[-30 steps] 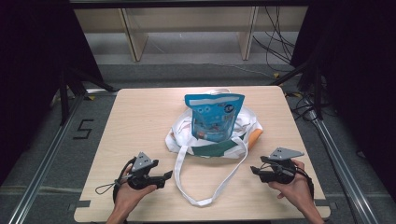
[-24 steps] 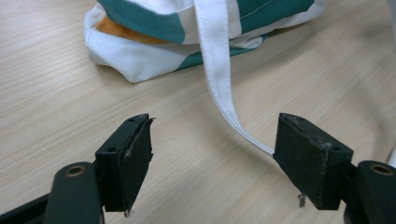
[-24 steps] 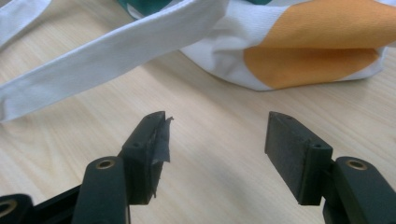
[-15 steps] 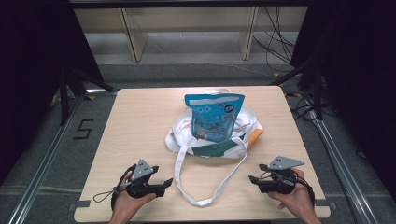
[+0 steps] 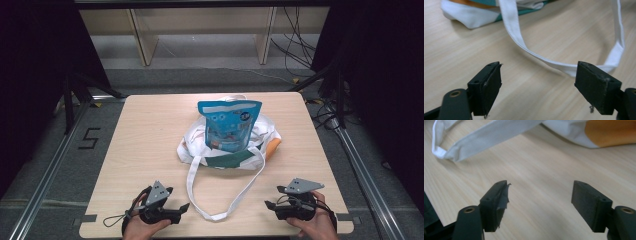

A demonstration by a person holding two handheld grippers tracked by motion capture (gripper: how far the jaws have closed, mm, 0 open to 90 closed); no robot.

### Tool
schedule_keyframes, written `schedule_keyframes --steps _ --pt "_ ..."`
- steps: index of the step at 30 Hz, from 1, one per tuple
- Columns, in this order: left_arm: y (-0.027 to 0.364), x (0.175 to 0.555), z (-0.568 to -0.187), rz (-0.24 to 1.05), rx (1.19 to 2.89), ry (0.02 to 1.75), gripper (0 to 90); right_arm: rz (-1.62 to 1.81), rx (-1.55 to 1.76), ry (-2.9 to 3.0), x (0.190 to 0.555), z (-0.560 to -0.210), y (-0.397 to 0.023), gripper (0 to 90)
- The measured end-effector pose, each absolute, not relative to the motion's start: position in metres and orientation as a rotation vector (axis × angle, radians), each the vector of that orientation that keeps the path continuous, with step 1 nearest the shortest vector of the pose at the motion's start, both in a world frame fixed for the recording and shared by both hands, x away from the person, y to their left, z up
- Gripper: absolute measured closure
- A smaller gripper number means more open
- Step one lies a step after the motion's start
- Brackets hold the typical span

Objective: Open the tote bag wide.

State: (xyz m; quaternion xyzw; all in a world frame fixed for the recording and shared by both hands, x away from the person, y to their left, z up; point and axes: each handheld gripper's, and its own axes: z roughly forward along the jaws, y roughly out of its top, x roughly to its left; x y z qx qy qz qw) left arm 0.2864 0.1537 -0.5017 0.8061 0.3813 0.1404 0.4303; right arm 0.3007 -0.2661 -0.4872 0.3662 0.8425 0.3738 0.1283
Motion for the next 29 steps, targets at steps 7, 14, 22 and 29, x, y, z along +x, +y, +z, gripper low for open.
schedule_keyframes --steps 7,14,22,29 --pt "0.144 0.276 -0.503 0.322 2.057 0.916 15.5 1.095 1.087 2.458 0.289 -0.491 -0.267 27.7" --pt "0.143 0.278 -0.504 0.347 2.099 0.89 15.5 1.072 1.052 2.475 0.282 -0.495 -0.267 27.8" --pt "0.143 0.279 -0.504 0.358 2.102 0.89 15.6 1.066 1.051 2.478 0.282 -0.494 -0.267 27.8" --pt "0.144 0.28 -0.504 0.361 2.096 0.903 15.5 1.063 1.041 2.482 0.283 -0.495 -0.267 27.8"
